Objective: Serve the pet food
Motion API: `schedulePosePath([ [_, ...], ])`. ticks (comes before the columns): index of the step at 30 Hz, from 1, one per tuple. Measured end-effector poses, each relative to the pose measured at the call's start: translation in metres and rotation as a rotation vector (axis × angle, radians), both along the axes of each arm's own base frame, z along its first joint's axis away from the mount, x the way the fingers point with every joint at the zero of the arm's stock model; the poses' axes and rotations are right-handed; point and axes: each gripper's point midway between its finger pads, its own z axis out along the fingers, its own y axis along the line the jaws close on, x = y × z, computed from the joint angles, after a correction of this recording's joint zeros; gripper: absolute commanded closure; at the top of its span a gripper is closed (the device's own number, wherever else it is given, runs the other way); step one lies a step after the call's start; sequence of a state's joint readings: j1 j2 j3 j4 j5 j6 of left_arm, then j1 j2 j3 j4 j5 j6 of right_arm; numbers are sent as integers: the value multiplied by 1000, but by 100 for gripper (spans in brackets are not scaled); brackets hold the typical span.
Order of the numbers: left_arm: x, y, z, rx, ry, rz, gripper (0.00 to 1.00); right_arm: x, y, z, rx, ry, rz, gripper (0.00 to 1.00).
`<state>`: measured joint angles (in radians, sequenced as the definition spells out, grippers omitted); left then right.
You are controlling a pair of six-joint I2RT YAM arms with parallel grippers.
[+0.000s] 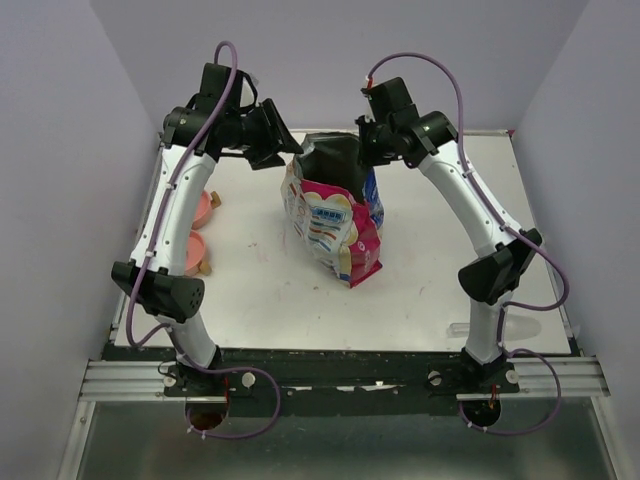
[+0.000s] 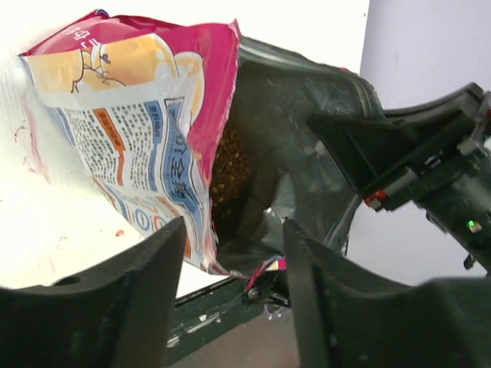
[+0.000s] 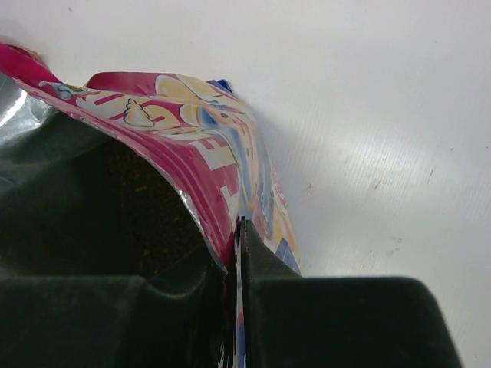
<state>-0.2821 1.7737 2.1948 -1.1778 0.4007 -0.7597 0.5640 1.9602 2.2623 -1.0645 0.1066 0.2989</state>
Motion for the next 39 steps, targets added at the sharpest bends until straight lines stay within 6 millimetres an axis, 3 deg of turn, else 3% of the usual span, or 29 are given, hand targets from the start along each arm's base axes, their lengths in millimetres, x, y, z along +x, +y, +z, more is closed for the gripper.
schedulePosePath([
  [4,-13,7,14,3,-62,-8,21,2,-1,1,3,-6,-1,64],
  [11,-50,18,19,12,-110,-22,18,2,5,13,34,-26,19,40],
  [13,-61,22,20,14,-122,-26,18,2,6,21,52,-38,22,21],
  [14,-65,23,20,14,-125,-27,18,1,8,27,64,-49,27,17],
  [20,-78,25,18,24,-135,-48,15,-1,8,65,132,-112,9,5],
  [24,-90,22,13,41,-128,-77,15,-5,-12,93,159,-175,-99,1],
  [28,-111,22,18,73,-157,-108,15,-14,-68,118,176,-238,-305,0],
  [30,-126,22,24,85,-189,-127,15,-14,-115,123,185,-255,-450,0],
  [32,-143,24,30,91,-224,-152,15,-14,-172,111,174,-242,-624,0],
  [34,-157,29,33,97,-248,-163,15,-17,-221,78,150,-173,-783,0],
  [35,-164,33,34,104,-258,-164,15,-20,-247,52,136,-110,-877,0],
  [37,-173,39,36,118,-279,-167,15,-32,-279,-2,120,28,-1022,0],
  [39,-180,44,36,135,-290,-165,15,-55,-296,-58,111,193,-1154,0],
])
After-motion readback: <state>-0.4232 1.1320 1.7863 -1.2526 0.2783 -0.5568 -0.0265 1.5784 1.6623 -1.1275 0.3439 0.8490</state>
